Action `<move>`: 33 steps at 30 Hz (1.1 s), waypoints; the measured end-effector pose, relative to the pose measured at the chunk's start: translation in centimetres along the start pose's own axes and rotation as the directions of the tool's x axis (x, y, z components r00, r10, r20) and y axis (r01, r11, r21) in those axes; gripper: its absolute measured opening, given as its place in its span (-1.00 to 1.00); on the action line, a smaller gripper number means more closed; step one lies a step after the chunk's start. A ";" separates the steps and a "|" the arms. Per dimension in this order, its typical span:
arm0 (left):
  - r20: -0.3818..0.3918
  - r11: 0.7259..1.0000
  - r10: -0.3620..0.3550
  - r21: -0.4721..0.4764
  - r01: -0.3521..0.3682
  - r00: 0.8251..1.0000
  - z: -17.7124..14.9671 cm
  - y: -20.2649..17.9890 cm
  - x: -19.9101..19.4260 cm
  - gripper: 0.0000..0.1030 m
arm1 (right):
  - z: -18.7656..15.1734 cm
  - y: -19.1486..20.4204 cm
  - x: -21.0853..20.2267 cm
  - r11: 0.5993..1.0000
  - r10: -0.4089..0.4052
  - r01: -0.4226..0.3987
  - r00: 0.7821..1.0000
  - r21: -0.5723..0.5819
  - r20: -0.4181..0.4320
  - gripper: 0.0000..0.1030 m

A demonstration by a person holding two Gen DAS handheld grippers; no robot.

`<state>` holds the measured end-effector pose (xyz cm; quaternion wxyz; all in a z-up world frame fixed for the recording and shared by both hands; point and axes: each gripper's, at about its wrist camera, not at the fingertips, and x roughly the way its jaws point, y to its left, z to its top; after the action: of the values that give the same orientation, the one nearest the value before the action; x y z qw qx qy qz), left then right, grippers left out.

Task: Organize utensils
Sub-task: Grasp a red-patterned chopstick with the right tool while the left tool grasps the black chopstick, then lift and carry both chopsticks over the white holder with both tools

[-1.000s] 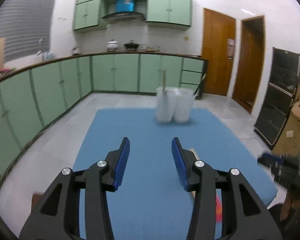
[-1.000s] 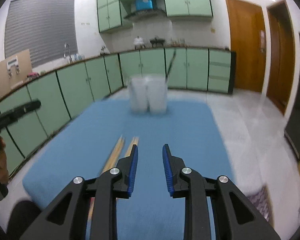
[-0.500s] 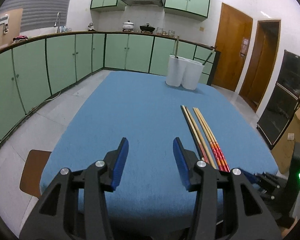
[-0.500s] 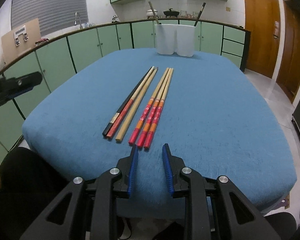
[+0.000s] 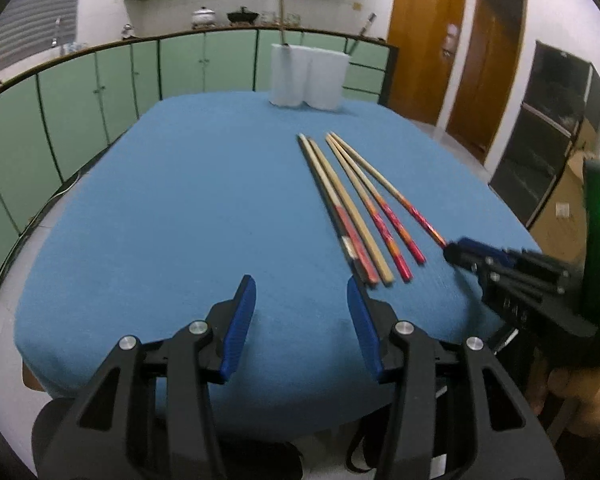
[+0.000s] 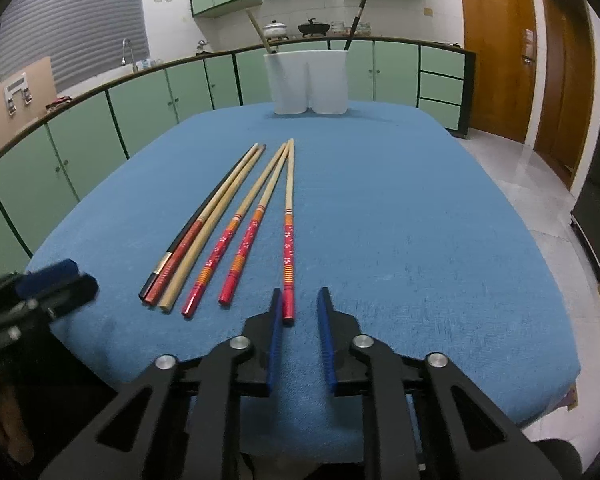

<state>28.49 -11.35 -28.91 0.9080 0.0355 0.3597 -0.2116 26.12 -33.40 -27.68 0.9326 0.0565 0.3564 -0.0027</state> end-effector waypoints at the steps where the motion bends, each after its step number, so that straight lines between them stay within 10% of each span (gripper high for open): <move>1: -0.007 1.000 -0.002 0.012 0.002 1.000 -0.1 -0.4 0.4 -0.09 | 0.0 -0.1 0.0 1.000 0.001 -0.001 1.000 0.000 -0.001 -0.89; 20: 0.003 0.998 0.063 0.028 -0.063 0.998 0.4 -1.9 2.9 -0.10 | 0.2 -2.1 0.0 0.998 0.000 0.000 1.000 0.063 -0.001 -0.89; 27: 0.022 0.998 0.049 0.035 -0.049 0.999 0.2 -1.9 2.4 -0.85 | 0.1 -1.4 0.1 0.999 0.002 -0.002 1.000 0.038 0.004 -0.89; 33: 0.077 0.994 0.105 -0.028 -0.103 0.992 0.8 -0.2 1.1 -0.89 | 0.2 -1.3 -0.1 1.000 0.002 -0.002 1.000 0.031 0.001 -0.89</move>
<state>29.67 -12.08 -29.05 0.9315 0.0350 0.3242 -0.1611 26.11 -34.74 -27.66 0.9317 0.0714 0.3559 -0.0073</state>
